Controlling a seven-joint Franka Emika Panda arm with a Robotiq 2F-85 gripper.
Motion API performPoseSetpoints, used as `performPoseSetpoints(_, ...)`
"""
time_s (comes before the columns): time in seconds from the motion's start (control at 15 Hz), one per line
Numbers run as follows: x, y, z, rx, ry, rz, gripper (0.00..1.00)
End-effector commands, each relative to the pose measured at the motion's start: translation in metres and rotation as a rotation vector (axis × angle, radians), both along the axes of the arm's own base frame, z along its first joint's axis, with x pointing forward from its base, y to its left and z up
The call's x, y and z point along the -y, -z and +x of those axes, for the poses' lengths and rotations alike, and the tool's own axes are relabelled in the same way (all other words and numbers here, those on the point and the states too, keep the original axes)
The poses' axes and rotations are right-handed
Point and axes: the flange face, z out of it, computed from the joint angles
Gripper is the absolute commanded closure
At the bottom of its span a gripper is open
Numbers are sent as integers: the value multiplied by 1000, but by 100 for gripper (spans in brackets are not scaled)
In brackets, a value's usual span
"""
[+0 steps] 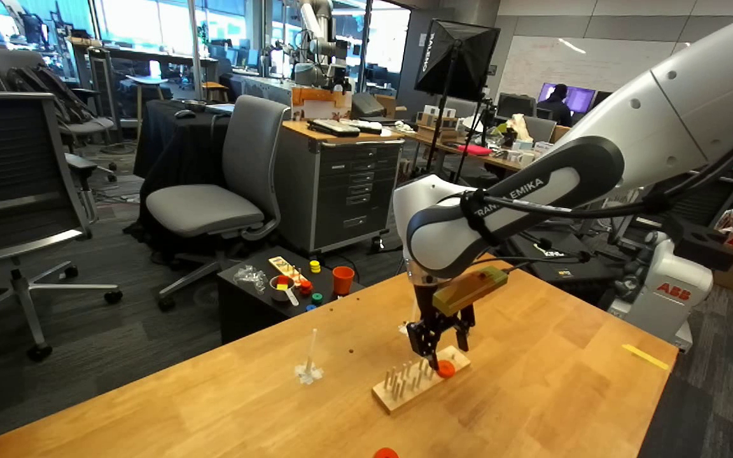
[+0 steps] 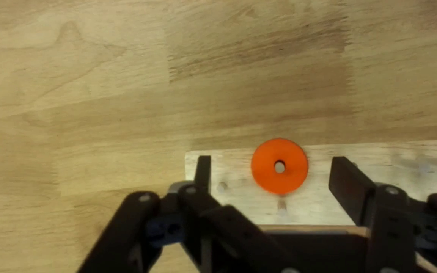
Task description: Pick up the orange ring on the right and place it on the wooden stand
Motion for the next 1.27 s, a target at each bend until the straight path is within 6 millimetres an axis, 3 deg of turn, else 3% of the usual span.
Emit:
performPoseSetpoints(0.0,-15,-52,10,64,-29,-10,0)
performPoseSetpoints(0.4,-47,-167,41,243,-113,-39,0)
performPoseSetpoints(0.73,-57,-233,55,310,-110,8,0)
performPoseSetpoints(0.8,-56,-241,53,276,-109,32,0)
performPoseSetpoints(0.87,-57,-222,54,302,-112,5,0)
performPoseSetpoints(1.2,-57,-216,53,292,-112,5,0)
